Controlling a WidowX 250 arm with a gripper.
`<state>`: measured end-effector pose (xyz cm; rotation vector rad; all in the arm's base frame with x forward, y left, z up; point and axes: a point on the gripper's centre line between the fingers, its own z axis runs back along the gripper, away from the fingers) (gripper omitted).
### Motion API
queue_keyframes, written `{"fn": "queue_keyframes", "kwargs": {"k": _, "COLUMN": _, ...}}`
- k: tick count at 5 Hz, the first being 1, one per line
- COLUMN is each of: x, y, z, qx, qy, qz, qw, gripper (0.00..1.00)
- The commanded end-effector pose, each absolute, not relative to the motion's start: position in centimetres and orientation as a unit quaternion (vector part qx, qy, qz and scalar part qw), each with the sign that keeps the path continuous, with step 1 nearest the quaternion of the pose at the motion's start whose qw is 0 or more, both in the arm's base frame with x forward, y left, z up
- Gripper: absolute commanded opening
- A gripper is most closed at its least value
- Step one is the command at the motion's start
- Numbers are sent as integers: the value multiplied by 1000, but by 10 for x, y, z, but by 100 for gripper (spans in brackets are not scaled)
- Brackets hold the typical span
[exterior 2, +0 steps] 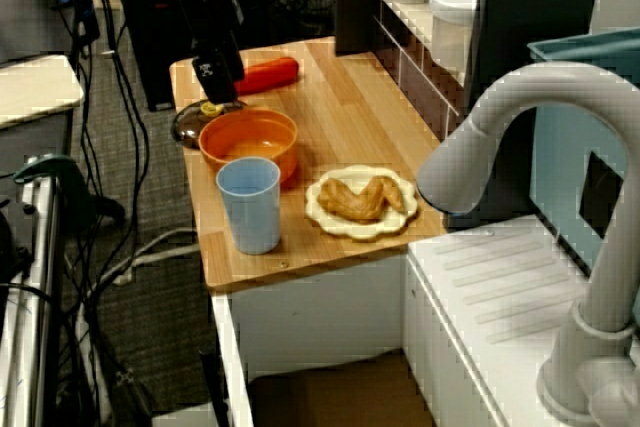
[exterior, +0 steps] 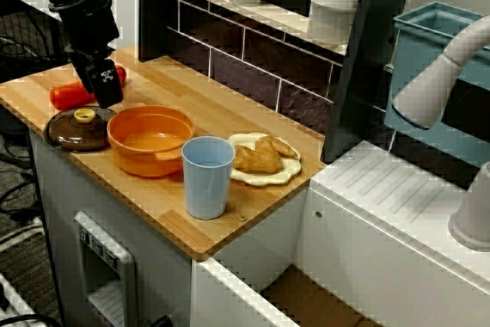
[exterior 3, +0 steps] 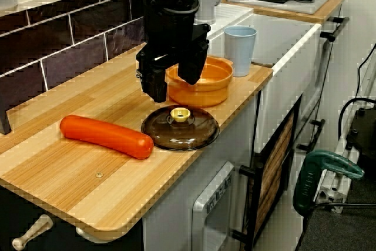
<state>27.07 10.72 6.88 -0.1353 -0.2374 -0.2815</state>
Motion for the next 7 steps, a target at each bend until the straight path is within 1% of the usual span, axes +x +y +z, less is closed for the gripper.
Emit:
{"fn": "queue_keyframes", "kwargs": {"k": 1, "x": 271, "y": 107, "z": 69, "qx": -67, "qy": -118, "qz": -140, "qw": 981, "gripper": 100}}
{"fn": "queue_keyframes", "kwargs": {"k": 2, "x": 262, "y": 115, "z": 86, "qx": -80, "qy": -122, "qz": -144, "qw": 979, "gripper": 100}}
{"fn": "queue_keyframes", "kwargs": {"k": 3, "x": 255, "y": 126, "z": 96, "qx": -86, "qy": -128, "qz": -160, "qw": 975, "gripper": 100}}
{"fn": "queue_keyframes", "kwargs": {"k": 4, "x": 248, "y": 132, "z": 100, "qx": -82, "qy": -137, "qz": -186, "qw": 970, "gripper": 100}}
{"fn": "queue_keyframes", "kwargs": {"k": 6, "x": 243, "y": 140, "z": 83, "qx": -48, "qy": -165, "qz": -259, "qw": 951, "gripper": 100}}
{"fn": "queue_keyframes", "kwargs": {"k": 7, "x": 246, "y": 137, "z": 76, "qx": -27, "qy": -166, "qz": -289, "qw": 943, "gripper": 100}}
